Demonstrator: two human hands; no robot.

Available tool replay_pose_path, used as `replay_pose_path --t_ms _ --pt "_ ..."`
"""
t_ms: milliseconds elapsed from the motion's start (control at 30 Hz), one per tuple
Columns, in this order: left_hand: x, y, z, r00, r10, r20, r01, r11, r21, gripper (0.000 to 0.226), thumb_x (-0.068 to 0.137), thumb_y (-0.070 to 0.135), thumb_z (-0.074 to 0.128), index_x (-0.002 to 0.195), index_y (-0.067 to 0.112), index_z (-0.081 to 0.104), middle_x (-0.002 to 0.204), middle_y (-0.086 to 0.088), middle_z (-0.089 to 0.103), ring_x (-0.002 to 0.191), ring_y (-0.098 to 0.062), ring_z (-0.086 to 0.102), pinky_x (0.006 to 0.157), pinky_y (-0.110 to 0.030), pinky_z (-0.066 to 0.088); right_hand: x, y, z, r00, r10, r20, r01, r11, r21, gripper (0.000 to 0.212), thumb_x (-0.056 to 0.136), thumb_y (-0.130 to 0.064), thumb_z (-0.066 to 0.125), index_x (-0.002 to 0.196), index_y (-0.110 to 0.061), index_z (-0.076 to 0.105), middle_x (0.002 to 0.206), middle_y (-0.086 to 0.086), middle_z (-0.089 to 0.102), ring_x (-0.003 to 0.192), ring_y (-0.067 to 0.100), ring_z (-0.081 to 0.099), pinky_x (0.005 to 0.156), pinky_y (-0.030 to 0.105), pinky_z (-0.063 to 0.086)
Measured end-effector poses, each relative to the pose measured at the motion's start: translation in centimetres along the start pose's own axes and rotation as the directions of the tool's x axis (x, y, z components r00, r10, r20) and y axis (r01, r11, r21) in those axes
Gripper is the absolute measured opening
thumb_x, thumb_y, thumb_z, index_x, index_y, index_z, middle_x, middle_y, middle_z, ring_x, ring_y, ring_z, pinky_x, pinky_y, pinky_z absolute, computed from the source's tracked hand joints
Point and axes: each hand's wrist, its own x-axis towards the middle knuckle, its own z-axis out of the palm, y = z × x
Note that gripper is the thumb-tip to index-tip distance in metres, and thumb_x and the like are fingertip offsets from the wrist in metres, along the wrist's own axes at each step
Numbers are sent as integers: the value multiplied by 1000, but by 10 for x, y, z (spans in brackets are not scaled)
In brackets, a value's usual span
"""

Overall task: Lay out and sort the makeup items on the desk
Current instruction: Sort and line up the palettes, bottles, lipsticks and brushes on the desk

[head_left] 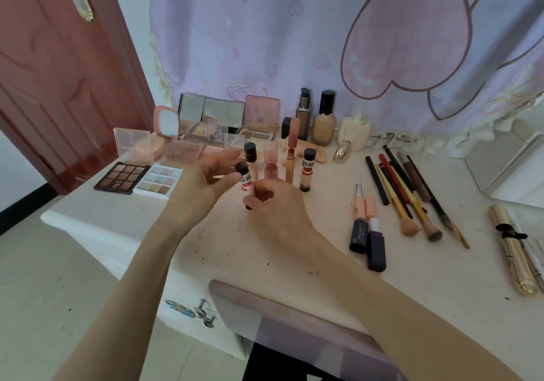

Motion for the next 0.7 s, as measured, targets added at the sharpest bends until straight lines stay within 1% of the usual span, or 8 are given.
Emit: replay_pose_path --t_ms 67,167,200,300,333,400,500,700 --pt "-3 -10 0 998 -7 -64 14 993 114 33 90 6 56 122 15 56 108 6 66 97 -7 60 85 -19 48 4 1 4 1000 0 -25 0 1000 -7 8 84 -15 64 87 -10 69 85 2 66 80 15 57 79 31 48" --pt "-19 -26 2 994 -3 -110 40 941 337 33 93 11 52 125 15 54 114 6 61 104 -8 55 79 -1 37 10 3 9 997 -32 -66 27 997 -77 11 84 -14 63 90 -6 68 91 9 66 84 21 58 80 35 47" --pt "-25 -32 4 996 1 -94 37 918 396 33 93 13 51 126 14 54 118 3 60 104 -9 54 80 -1 33 11 3 11 996 -39 -75 32 995 -94 12 84 -14 63 91 -6 68 91 10 65 84 22 58 80 34 46" --pt "-40 -42 8 999 52 4 -44 805 592 46 91 35 44 125 7 55 125 -7 58 114 -21 54 95 -16 31 13 5 14 994 -43 -98 28 989 -142 11 85 -15 61 89 -5 65 91 11 65 83 24 58 77 32 43" --pt "-42 -45 10 997 63 43 -76 745 663 57 87 44 35 126 6 54 128 -8 57 119 -24 52 100 -23 31 13 6 15 994 -47 -103 30 988 -154 11 85 -15 61 89 -5 64 92 11 64 84 24 57 78 32 42" --pt "-43 -46 14 995 45 84 -94 637 765 75 81 52 16 133 8 48 140 -6 47 131 -21 41 109 -27 18 13 7 16 993 -50 -104 33 987 -160 11 85 -15 61 90 -5 64 92 10 65 84 23 58 77 30 41" --pt "-42 -46 18 993 -30 117 -85 523 848 87 74 54 -6 146 15 25 154 2 21 143 -10 15 113 -24 -1 14 9 17 993 -44 -106 27 987 -158 10 84 -14 62 85 -3 63 87 11 65 81 24 57 73 29 40" --pt "-40 -45 20 978 -138 154 -81 426 901 93 65 51 -21 149 18 3 157 5 -2 144 -9 -3 115 -30 -5 12 9 17 992 -81 -95 60 976 -209 10 84 -12 61 81 -3 62 83 11 64 79 23 55 70 29 40"
